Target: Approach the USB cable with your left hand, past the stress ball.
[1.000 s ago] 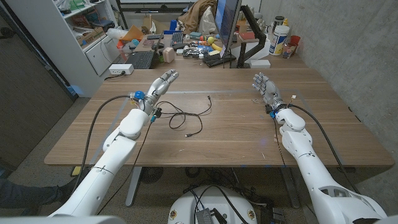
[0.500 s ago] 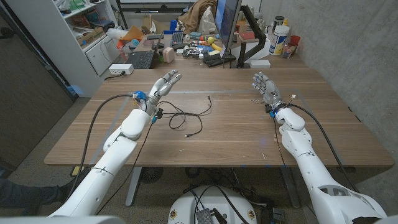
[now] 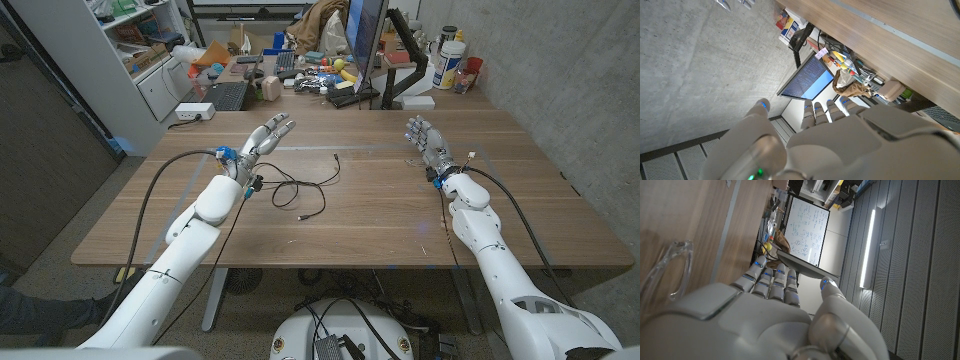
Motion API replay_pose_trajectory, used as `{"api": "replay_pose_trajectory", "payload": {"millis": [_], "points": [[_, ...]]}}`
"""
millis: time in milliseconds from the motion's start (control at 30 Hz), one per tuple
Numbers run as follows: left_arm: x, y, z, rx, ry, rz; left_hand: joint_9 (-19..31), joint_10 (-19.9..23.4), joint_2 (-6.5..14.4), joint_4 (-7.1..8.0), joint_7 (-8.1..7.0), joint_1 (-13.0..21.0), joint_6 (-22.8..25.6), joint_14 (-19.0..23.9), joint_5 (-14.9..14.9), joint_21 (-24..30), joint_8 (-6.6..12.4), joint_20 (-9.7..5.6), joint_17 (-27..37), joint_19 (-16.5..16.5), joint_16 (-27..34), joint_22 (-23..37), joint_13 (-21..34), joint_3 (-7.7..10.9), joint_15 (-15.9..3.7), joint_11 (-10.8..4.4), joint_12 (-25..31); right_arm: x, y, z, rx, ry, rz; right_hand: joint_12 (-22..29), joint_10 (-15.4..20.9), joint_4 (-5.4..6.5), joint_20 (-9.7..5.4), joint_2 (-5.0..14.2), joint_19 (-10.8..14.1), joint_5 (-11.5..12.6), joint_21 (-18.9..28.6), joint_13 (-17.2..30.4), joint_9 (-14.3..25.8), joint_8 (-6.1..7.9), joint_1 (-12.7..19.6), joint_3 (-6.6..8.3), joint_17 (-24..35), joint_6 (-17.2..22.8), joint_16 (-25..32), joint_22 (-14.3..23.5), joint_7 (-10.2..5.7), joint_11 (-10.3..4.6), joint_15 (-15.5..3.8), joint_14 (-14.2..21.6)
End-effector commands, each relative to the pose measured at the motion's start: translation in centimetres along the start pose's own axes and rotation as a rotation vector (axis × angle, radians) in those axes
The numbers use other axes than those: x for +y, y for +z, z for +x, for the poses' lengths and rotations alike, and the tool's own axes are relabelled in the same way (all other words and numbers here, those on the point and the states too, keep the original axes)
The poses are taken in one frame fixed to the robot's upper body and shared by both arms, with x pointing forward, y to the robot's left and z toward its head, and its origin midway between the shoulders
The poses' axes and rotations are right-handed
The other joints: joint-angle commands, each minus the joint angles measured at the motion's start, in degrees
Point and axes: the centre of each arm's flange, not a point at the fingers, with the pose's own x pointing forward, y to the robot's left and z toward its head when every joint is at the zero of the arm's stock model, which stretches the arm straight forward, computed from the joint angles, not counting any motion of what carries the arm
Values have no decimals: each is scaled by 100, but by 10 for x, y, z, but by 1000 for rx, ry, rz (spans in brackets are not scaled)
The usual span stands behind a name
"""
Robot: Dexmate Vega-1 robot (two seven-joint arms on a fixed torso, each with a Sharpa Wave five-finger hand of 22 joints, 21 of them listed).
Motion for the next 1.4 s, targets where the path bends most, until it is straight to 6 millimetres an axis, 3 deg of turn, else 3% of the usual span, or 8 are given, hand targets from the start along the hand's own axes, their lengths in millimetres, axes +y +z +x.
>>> {"api": "replay_pose_trajectory", "payload": {"millis": [33,1400], "points": [[-1,6,-1,0,11,86,24,51,16,-44,2,81,78,41,30,-4,58,6,22,12,23,17,19,1,-17,-25,34,-1,1,0,-5,-5,0,-14,17,-13,-138,34,63,28,-26,5,16,-1,16,-16,16,41,-23,22,-16,-8,23,45],[-11,25,-4,23,45,390,26,299,105,-113,-50,239,356,263,11,3,101,127,19,138,55,18,18,52,-85,-94,78,-4,1,0,-3,-7,2,-19,38,-24,-132,34,86,28,-115,6,17,-1,11,-18,13,58,-27,25,-39,-16,22,61]]}}
